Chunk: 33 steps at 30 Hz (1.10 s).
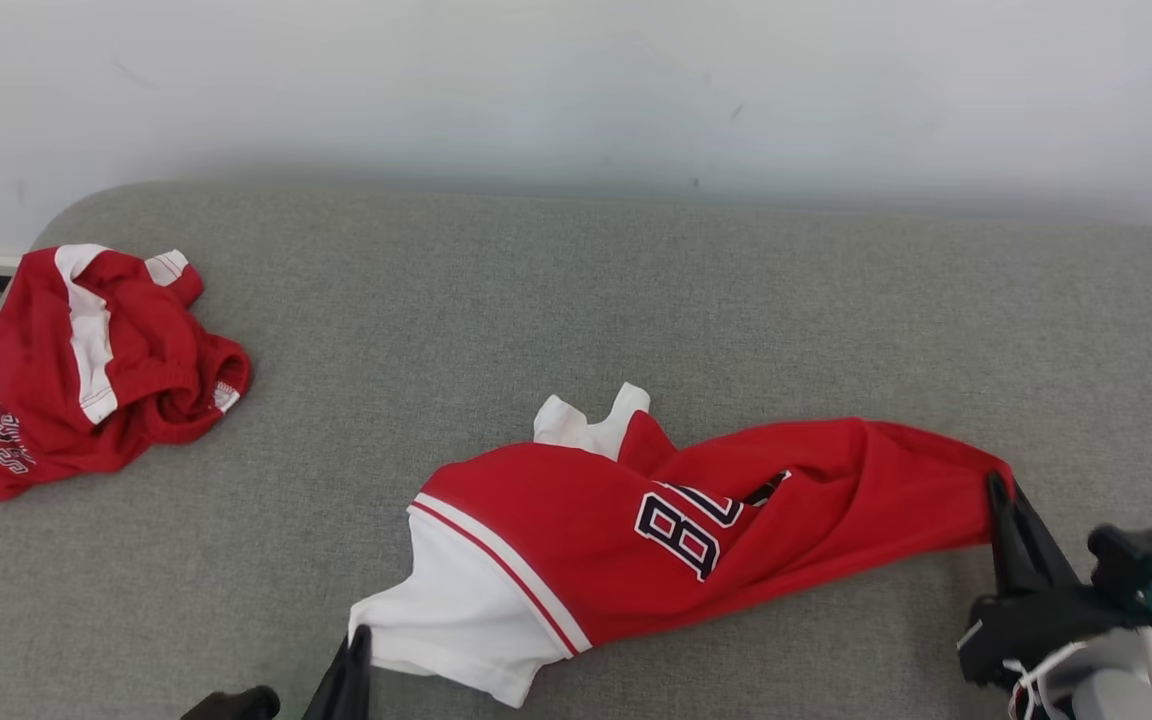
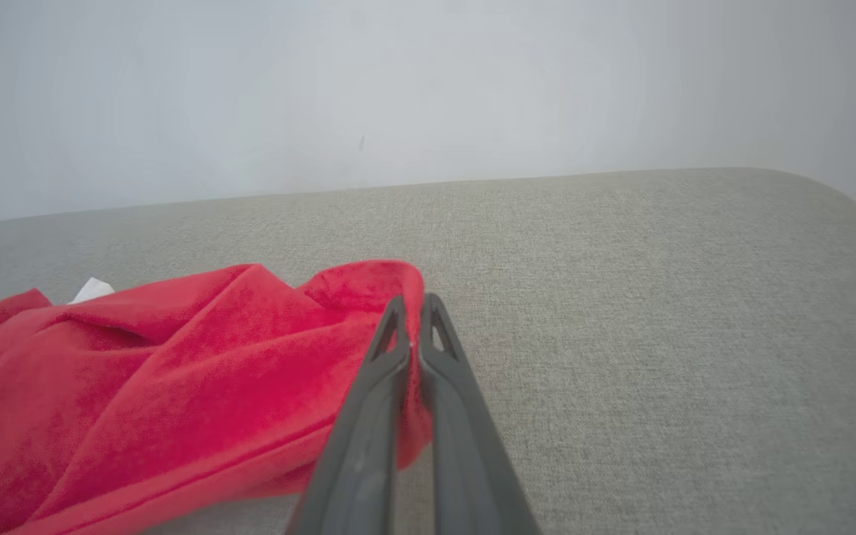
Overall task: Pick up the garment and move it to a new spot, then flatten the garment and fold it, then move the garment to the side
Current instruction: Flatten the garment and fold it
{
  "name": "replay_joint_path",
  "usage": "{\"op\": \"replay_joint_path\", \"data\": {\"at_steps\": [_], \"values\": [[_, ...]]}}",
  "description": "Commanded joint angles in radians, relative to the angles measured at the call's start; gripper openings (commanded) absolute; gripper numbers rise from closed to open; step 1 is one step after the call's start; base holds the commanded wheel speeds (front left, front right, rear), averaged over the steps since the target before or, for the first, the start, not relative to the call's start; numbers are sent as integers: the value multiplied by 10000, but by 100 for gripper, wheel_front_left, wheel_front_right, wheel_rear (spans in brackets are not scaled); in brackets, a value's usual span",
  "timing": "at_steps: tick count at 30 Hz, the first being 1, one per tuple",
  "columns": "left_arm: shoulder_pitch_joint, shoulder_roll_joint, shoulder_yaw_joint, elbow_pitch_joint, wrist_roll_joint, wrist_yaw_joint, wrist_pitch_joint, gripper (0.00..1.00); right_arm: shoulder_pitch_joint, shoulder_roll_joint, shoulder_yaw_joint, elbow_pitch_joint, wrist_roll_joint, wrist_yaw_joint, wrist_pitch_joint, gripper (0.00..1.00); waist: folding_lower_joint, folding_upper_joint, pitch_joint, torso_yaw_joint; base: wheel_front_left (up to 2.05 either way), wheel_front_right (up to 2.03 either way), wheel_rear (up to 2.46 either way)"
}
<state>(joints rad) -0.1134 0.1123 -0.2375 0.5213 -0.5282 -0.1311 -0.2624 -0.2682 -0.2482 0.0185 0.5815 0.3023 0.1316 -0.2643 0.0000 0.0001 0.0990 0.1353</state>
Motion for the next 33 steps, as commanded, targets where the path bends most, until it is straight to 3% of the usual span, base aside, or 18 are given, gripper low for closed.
{"op": "replay_joint_path", "data": {"at_steps": [1,11,17,22,26,28,33], "values": [[434,-8,186,-414,163,13,-11,0,517,7,-157,-447,80,-22,-20,0,0,-1,-74,-8,0,0,0],[800,-6,-81,-1484,95,12,-12,0,1107,66,-121,-1469,399,-22,-20,0,0,-1,-216,-80,0,0,0],[-512,878,-427,-2747,229,12,215,0,370,-265,344,-1755,998,-22,-20,0,0,-1,-254,-128,0,0,0],[-2913,2038,-654,-3891,-366,15,1431,0,-1270,-719,721,-1932,2063,-20,513,0,0,-1,149,-330,0,0,0],[-5549,2849,-743,-4124,-1164,15,2659,0,-3277,-629,771,-1807,3566,-22,1775,0,0,-1,911,-645,0,0,0],[-6996,3036,-848,-3891,-1451,15,3123,0,-4520,-595,689,-1572,4258,-20,2421,0,0,-1,1403,-792,0,0,0],[-10560,3519,-1185,-2756,-1605,15,3852,0,-7679,-830,855,-735,4540,-20,3477,0,0,-1,2647,-1200,0,0,0]]}}
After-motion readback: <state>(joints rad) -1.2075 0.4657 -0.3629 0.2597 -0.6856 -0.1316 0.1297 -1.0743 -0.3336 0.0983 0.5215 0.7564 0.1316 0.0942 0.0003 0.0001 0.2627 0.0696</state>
